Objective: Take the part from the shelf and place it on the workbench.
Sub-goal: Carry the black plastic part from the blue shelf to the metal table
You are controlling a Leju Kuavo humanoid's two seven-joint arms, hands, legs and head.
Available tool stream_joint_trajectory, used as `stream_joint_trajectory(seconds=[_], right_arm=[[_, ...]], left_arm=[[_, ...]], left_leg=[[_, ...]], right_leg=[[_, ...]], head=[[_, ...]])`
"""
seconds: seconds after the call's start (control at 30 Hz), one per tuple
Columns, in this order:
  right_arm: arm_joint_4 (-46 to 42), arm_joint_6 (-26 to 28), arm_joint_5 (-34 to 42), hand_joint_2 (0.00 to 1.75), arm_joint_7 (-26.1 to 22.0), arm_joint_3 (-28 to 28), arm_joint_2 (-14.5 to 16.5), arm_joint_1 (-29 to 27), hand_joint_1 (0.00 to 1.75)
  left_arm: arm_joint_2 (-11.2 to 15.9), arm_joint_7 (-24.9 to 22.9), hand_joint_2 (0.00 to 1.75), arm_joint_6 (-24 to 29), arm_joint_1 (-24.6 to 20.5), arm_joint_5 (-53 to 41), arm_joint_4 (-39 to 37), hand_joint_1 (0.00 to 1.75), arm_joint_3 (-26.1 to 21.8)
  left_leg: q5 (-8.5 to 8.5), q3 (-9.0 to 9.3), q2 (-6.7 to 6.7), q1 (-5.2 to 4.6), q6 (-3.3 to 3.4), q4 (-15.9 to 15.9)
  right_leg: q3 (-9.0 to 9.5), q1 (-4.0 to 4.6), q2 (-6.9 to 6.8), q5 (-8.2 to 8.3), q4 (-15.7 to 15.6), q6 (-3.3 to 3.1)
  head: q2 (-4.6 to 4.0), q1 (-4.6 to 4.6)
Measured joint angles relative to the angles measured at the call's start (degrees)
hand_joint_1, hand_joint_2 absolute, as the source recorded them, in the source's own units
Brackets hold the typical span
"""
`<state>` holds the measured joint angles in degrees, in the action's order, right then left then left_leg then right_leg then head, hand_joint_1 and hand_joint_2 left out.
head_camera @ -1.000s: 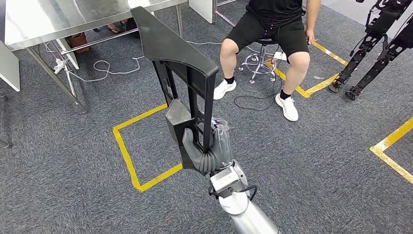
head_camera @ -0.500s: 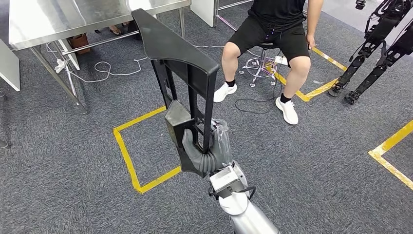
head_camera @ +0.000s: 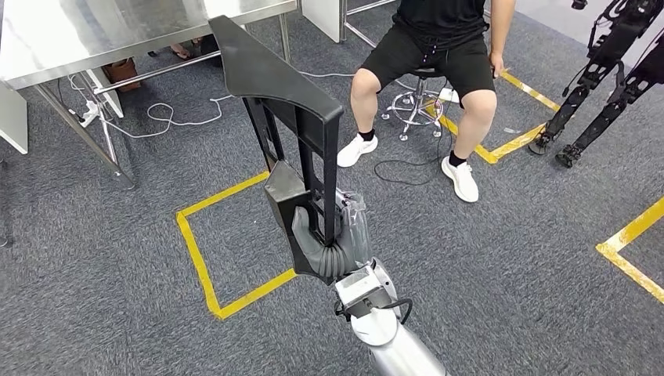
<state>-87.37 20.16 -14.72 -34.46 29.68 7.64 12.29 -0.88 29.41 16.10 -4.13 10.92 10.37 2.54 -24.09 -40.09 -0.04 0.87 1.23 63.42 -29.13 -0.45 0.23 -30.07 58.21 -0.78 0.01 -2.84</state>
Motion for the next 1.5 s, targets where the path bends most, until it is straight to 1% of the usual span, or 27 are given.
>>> stream_joint_trajectory(seconds=[0.03, 0.13, 0.2, 0.27, 0.33, 0.4, 0.47, 0.5, 0.53, 0.6, 0.63, 0.7, 0.77, 0.83, 0.9, 0.93, 0.97, 1.03, 1.07, 1.1, 1.17, 1.2, 1.27, 1.37, 1.43, 1.47, 1.5], right_arm=[[-0.01, -0.07, -0.03, 1.75, 0.01, -0.02, 0.05, 0.03, 1.75], [-0.03, -0.25, -0.12, 1.75, 0.15, -0.06, 0.26, 0.02, 1.75], [-0.07, -0.27, -0.15, 1.75, 0.22, -0.06, 0.34, 0.14, 1.75], [-0.1, -0.27, -0.18, 1.75, 0.28, -0.04, 0.28, 0.24, 1.75], [-0.1, -0.27, -0.19, 1.75, 0.36, -0.02, 0.11, -0.02, 1.75], [-0.1, -0.27, -0.19, 1.75, 0.45, -0.03, -0.09, -0.32, 1.75], [-0.1, -0.28, -0.19, 1.75, 0.47, -0.03, -0.19, -0.42, 1.75], [-0.08, -0.28, -0.19, 1.75, 0.47, -0.03, -0.23, -0.46, 1.75], [-0.05, -0.28, -0.18, 1.75, 0.48, -0.03, -0.27, -0.45, 1.75], [-0.03, -0.3, -0.15, 1.75, 0.53, -0.03, -0.32, -0.46, 1.75], [-0.05, -0.31, -0.13, 1.75, 0.55, -0.04, -0.31, -0.43, 1.75], [-0.13, -0.32, -0.11, 1.75, 0.57, -0.1, -0.2, -0.41, 1.75], [-0.16, -0.35, -0.12, 1.75, 0.55, -0.14, -0.06, -0.32, 1.75], [-0.13, -0.4, -0.12, 1.75, 0.52, -0.15, -0.01, -0.37, 1.75], [-0.09, -0.43, -0.12, 1.75, 0.51, -0.17, -0.01, -0.54, 1.75], [-0.06, -0.46, -0.12, 1.75, 0.51, -0.17, -0.01, -0.59, 1.75], [-0.03, -0.49, -0.12, 1.75, 0.51, -0.17, 0.0, -0.6, 1.75], [0.09, -0.56, -0.11, 1.75, 0.49, -0.16, 0.0, -0.62, 1.75], [0.15, -0.58, -0.08, 1.75, 0.46, -0.16, 0.03, -0.62, 1.75], [0.2, -0.61, -0.07, 1.75, 0.41, -0.17, 0.05, -0.59, 1.75], [0.17, -0.67, -0.07, 1.75, 0.21, -0.2, 0.16, -0.35, 1.75], [0.15, -0.7, -0.13, 1.75, 0.09, -0.21, 0.18, -0.19, 1.75], [0.15, -0.77, -0.24, 1.75, -0.15, -0.18, 0.14, 0.1, 1.75], [0.22, -1.07, -0.42, 1.75, -0.32, -0.16, -0.08, 0.13, 1.75], [0.32, -1.3, -0.49, 1.75, -0.34, -0.16, -0.25, 0.08, 1.75], [0.35, -1.38, -0.51, 1.75, -0.34, -0.15, -0.32, 0.05, 1.75], [0.43, -1.43, -0.52, 1.75, -0.34, -0.13, -0.4, 0.01, 1.75]], left_arm=[[0.04, -0.03, 1.75, 0.07, -0.01, -0.04, -0.01, 0.0, 0.0], [0.09, -0.12, 1.75, 0.3, 0.07, -0.18, 0.03, 0.0, -0.01], [0.03, -0.24, 1.75, 0.46, 0.14, -0.34, 0.02, 0.0, -0.01], [-0.06, -0.36, 1.75, 0.53, 0.07, -0.54, 0.01, 0.0, -0.01], [-0.15, -0.48, 1.75, 0.58, 0.12, -0.62, 0.01, 0.0, -0.02], [-0.3, -0.61, 1.75, 0.62, 0.27, -0.65, 0.01, 0.0, -0.02], [-0.47, -0.63, 1.75, 0.62, 0.35, -0.67, 0.01, 0.0, -0.02], [-0.5, -0.63, 1.75, 0.62, 0.35, -0.67, -0.01, 0.0, -0.02], [-0.52, -0.65, 1.75, 0.62, 0.33, -0.67, -0.02, 0.0, -0.02], [-0.52, -0.73, 1.75, 0.64, 0.28, -0.67, -0.03, 0.0, -0.02], [-0.5, -0.78, 1.75, 0.66, 0.26, -0.67, -0.02, 0.0, -0.02], [-0.48, -0.81, 1.75, 0.67, 0.21, -0.67, -0.01, 0.0, -0.02], [-0.49, -0.85, 1.75, 0.67, 0.12, -0.72, -0.01, 0.0, -0.01], [-0.48, -0.97, 1.75, 0.68, 0.18, -0.75, -0.01, 0.0, 0.0], [-0.45, -1.16, 1.75, 0.69, 0.35, -0.76, -0.01, 0.0, 0.0], [-0.45, -1.24, 1.75, 0.69, 0.4, -0.78, -0.01, 0.0, 0.0], [-0.45, -1.31, 1.75, 0.69, 0.41, -0.8, -0.01, 0.0, 0.0], [-0.35, -1.45, 1.75, 0.69, 0.51, -0.85, -0.07, 0.0, 0.0], [-0.27, -1.54, 1.75, 0.69, 0.55, -0.93, -0.09, 0.0, 0.01], [-0.2, -1.65, 1.75, 0.69, 0.54, -1.01, -0.08, 0.0, 0.01], [-0.14, -1.83, 1.75, 0.69, 0.25, -1.21, 0.02, 0.0, 0.02], [-0.16, -1.89, 1.75, 0.69, 0.1, -1.26, 0.07, 0.0, 0.02], [-0.17, -1.98, 1.75, 0.69, -0.11, -1.34, 0.13, 0.0, 0.02], [-0.23, -2.27, 1.75, 0.69, -0.13, -1.42, 0.12, 0.0, 0.02], [-0.37, -2.42, 1.75, 0.68, -0.08, -1.45, 0.12, 0.0, 0.02], [-0.44, -2.44, 1.75, 0.68, -0.06, -1.45, 0.12, 0.0, 0.02], [-0.49, -2.47, 1.75, 0.67, 0.01, -1.45, 0.1, 0.0, 0.02]], left_leg=[[0.82, 1.12, 0.08, -0.38, 0.5, -2.7], [0.19, 2.94, -0.11, -1.11, 1.46, -5.33], [0.49, 5.01, -0.32, -0.92, 1.99, -6.42], [0.05, 6.49, -0.44, -0.73, 2.29, -6.71], [-0.77, 7.13, -0.68, -0.73, 2.38, -6.71], [-1.79, 8.16, -0.97, -0.72, 2.24, -6.7], [-3.1, 9.74, -1.22, -0.71, 1.93, -6.7], [-3.84, 10.5, -1.3, -0.76, 1.69, -6.65], [-4.6, 11.12, -1.38, -0.8, 1.4, -6.63], [-5.57, 11.77, -1.39, -0.85, 0.59, -6.71], [-5.77, 12.08, -1.35, -0.81, 0.22, -6.74], [-5.85, 12.15, -1.06, -0.67, -0.34, -5.45], [-6.39, 9.27, -0.69, -0.47, -0.85, -0.22], [-8.85, 4.0, -0.42, -0.26, -1.4, 6.88], [-11.47, 0.16, -0.32, -0.15, -1.6, 9.23], [-11.15, -0.53, -0.27, -0.15, -1.46, 7.75], [-9.2, -0.56, -0.22, -0.19, -1.16, 4.87], [-1.52, 0.06, -0.15, -0.48, -0.18, -1.68], [1.16, 0.57, -0.1, -0.74, 0.25, -3.61], [2.6, 0.99, -0.05, -1.01, 0.66, -4.67], [1.58, 2.56, -0.03, -1.28, 1.38, -5.44], [1.25, 3.49, -0.12, -1.27, 1.84, -6.09], [0.43, 5.56, -0.32, -1.06, 2.68, -7.11], [-1.55, 7.86, -0.56, -0.88, 2.92, -7.48], [-3.2, 9.85, -0.93, -0.61, 2.51, -7.48], [-4.08, 10.97, -1.1, -0.46, 2.25, -7.47], [-4.97, 11.78, -1.21, -0.35, 1.94, -7.5]], right_leg=[[0.4, 0.02, 0.0, -0.42, -0.16, 0.21], [1.76, 0.15, -0.05, -0.55, -0.4, 1.4], [1.43, 0.35, -0.08, -0.33, 2.47, 2.03], [-2.5, 0.23, -0.08, -1.24, 8.73, 2.0], [-7.54, 0.16, -0.07, -3.77, 14.31, 1.78], [-10.12, 0.04, -0.08, -5.8, 14.56, 2.09], [-9.63, -0.2, -0.11, -3.24, 8.67, 3.42], [-8.87, -0.31, -0.18, 0.02, 5.12, 4.21], [-8.15, -0.32, -0.25, 2.77, 2.22, 4.28], [-7.31, -0.03, -0.25, 5.73, -0.09, 2.89], [-6.82, 0.01, -0.13, 5.44, -0.37, 1.7], [-5.41, -0.36, 0.04, 5.13, -0.85, 0.26], [-3.72, -0.54, 0.07, 4.31, -1.02, -0.53], [-2.54, -0.45, 0.1, 3.06, -1.04, -0.81], [-1.03, -0.4, 0.23, 1.66, -1.04, -0.77], [-0.01, -0.36, 0.3, 0.87, -1.05, -0.69], [1.08, -0.3, 0.33, 0.02, -1.07, -0.58], [2.95, -0.14, 0.48, -1.69, -1.19, -0.21], [3.54, -0.07, 0.57, -2.42, -1.38, 0.11], [4.26, 0.05, 0.64, -2.88, -1.49, 0.49], [4.94, 0.26, 0.61, -2.72, -1.03, 1.63], [4.61, 0.31, 0.56, -2.19, 0.52, 2.18], [1.1, 0.24, 0.51, -2.02, 6.53, 2.66], [-6.78, -0.09, 0.47, -6.37, 15.75, 2.12], [-9.55, -0.33, 0.4, -7.87, 15.05, 2.43], [-9.84, -0.46, 0.3, -6.67, 12.38, 3.05], [-9.8, -0.56, 0.11, -3.8, 8.82, 3.88]], head=[[-0.01, 0.01], [0.01, 0.06], [-0.01, -0.03], [-0.01, -0.15], [-0.01, -0.22], [-0.01, -0.25], [-0.01, -0.26], [-0.01, -0.23], [-0.01, -0.2], [-0.01, -0.07], [-0.01, -0.05], [0.0, -0.04], [-0.01, 0.08], [-0.01, 0.18], [-0.01, 0.18], [-0.01, 0.19], [-0.01, 0.18], [-0.01, 0.12], [-0.01, 0.09], [-0.01, 0.08], [0.0, 0.08], [0.0, 0.08], [0.0, 0.02], [-0.01, -0.02], [-0.01, -0.02], [-0.01, -0.03], [-0.01, -0.07]])
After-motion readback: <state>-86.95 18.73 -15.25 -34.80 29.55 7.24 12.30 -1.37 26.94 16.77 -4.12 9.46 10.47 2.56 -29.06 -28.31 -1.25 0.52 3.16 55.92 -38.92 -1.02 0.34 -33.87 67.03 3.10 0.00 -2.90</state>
